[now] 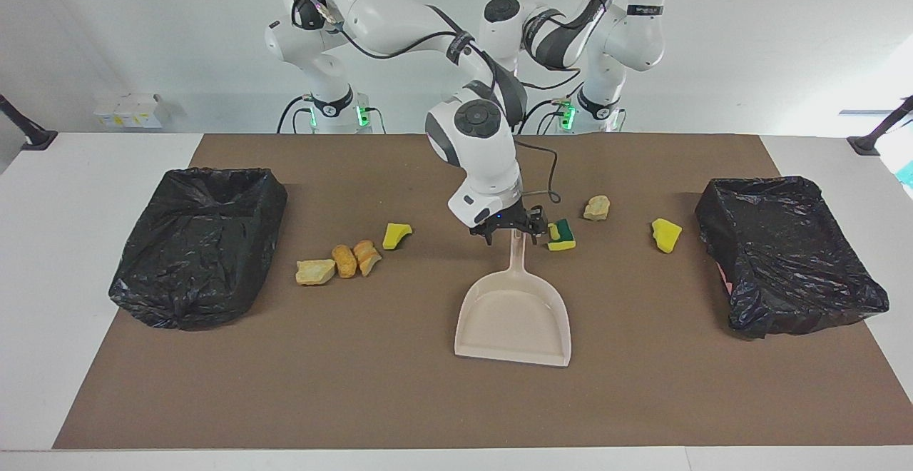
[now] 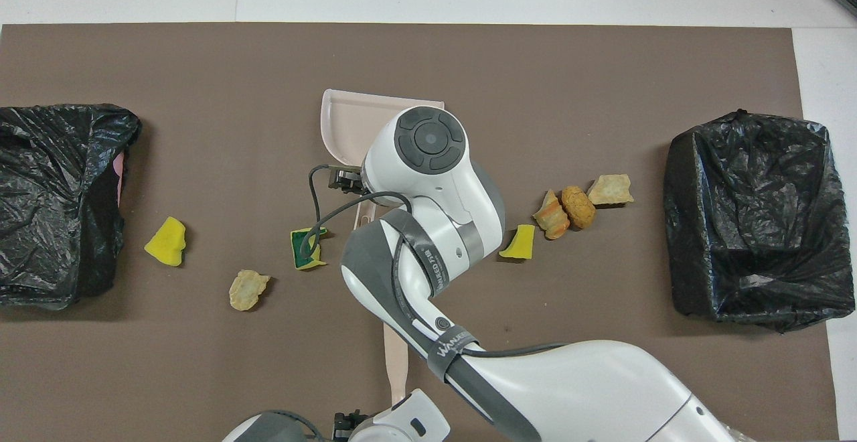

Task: Sweep and dump trash in bin

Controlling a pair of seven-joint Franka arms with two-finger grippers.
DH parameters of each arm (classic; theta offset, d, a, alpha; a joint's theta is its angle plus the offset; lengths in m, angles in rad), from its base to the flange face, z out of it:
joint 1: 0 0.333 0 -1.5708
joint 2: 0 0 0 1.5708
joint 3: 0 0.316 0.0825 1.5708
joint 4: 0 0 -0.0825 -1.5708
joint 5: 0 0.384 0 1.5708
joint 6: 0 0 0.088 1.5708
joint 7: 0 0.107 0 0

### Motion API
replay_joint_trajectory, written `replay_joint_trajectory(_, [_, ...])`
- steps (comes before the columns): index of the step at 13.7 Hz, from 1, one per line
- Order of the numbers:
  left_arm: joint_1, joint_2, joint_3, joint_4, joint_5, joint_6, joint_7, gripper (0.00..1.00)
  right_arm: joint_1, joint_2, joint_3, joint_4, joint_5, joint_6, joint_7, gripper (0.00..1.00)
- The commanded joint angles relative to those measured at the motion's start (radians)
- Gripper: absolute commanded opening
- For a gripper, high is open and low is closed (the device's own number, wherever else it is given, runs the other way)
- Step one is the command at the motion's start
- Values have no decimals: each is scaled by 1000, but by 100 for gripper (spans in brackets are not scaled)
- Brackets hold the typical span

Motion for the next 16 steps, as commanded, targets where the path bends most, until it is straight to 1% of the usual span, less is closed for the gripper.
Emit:
replay_joint_trajectory(1, [-25,6,18,-12,-24,45,-23,100,14,23,0,18,-44,3,22,99])
replay_joint_trajectory(2, [-33,7,18,-14,-24,44,-23,100,41,30,-2,2,-50,7,23,98])
replay_joint_trajectory(3, [-37,12,18,-12,-25,44,-24,100,52,36,-3,-3,-58,7,23,91])
replay_joint_trajectory(5, [-39,21,18,-11,-41,45,-23,100,52,32,-2,-5,-88,3,22,72])
replay_joint_trajectory(6, [-39,21,18,-12,-47,44,-21,100,52,32,-3,-5,-93,1,20,56])
replay_joint_trajectory(7, [-39,26,18,-11,-54,44,-21,100,52,32,-2,-3,-111,-2,14,34])
replay_joint_trajectory(8, [-40,33,18,-11,-73,45,-18,100,51,30,-2,-3,-133,-9,7,17])
replay_joint_trajectory(9, [-40,37,18,-11,-85,45,-18,90,43,26,-2,-2,-137,-9,2,3])
replay_joint_trajectory(10, [-40,37,18,-11,-87,42,-23,77,37,23,-2,0,-138,-8,-15,0])
replay_joint_trajectory(11, [-40,38,18,-11,-96,39,-20,61,32,18,-2,0,-136,-11,-39,0])
replay_joint_trajectory(12, [-40,41,18,-6,-111,31,-21,36,25,9,-2,0,-133,-9,-62,0])
replay_joint_trajectory(14, [-39,44,21,5,-113,5,-12,9,11,-11,-2,0,-127,-16,-92,0])
replay_joint_trajectory(15, [-39,44,21,6,-113,-4,-6,2,5,-22,-2,0,-121,-17,-119,0])
replay_joint_trajectory(16, [-37,44,22,8,-113,-10,-6,0,-7,-35,-2,-3,-118,-19,-150,0])
